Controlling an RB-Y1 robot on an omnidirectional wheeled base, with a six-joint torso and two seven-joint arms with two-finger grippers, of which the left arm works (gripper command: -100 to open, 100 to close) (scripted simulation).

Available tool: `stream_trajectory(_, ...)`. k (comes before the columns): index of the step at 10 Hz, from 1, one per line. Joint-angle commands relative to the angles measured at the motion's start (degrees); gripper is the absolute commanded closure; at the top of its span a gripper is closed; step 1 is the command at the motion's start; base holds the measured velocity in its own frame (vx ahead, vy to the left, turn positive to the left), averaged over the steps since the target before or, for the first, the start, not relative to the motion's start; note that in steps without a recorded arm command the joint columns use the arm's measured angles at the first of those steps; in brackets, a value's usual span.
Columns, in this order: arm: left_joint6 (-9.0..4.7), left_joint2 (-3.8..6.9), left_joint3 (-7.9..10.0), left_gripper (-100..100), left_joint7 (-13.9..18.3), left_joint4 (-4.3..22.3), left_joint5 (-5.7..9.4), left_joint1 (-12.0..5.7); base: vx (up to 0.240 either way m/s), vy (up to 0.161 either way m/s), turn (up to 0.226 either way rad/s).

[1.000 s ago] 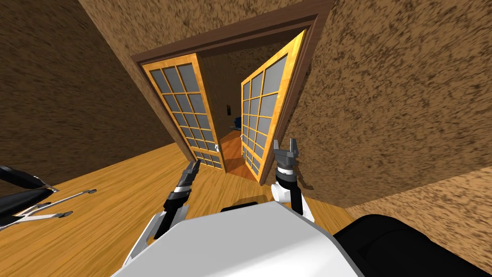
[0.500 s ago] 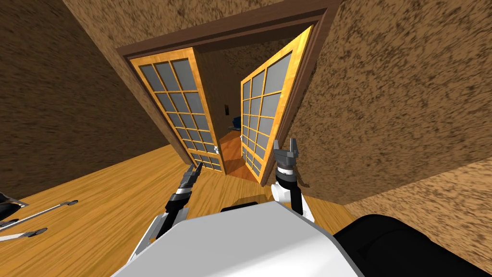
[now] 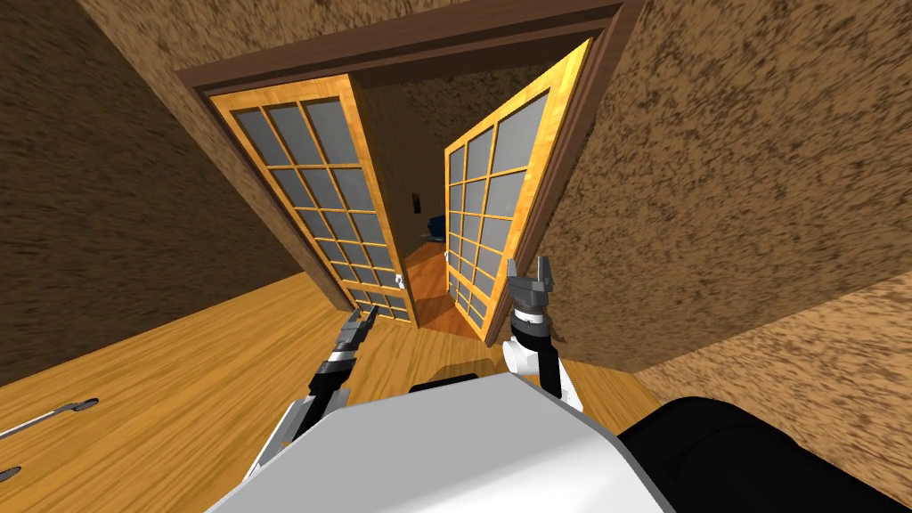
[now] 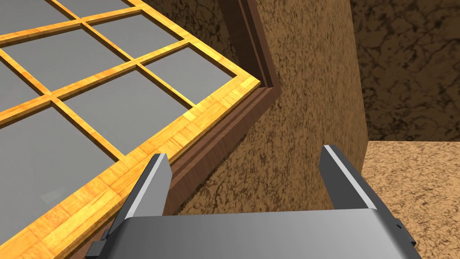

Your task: Push the door open

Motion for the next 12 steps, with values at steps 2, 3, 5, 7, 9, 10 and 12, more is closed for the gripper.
stream_trajectory(2,-0.67,-0.31,0.86,-100,-2.70,3.06,-1.67,-0.79,0.069,0.092,-0.077)
stream_trajectory(3,-0.97,-0.40,1.21,-100,-3.67,4.31,-2.27,-1.13,0.074,0.087,-0.077)
stream_trajectory(5,-1.57,-0.58,1.92,-100,-5.62,6.81,-3.48,-1.81,0.080,0.081,-0.077)
stream_trajectory(7,-2.14,-0.83,2.60,-100,-7.47,9.20,-4.63,-2.46,0.082,0.082,-0.065)
stream_trajectory(9,-2.70,-1.09,3.27,-100,-9.30,11.55,-5.77,-3.10,0.063,0.090,-0.080)
stream_trajectory(10,-2.98,-1.23,3.60,-100,-10.22,12.72,-6.34,-3.42,0.054,0.095,-0.076)
stream_trajectory(12,-3.53,-1.52,4.25,-100,-11.99,15.00,-7.44,-4.04,0.078,0.083,-0.068)
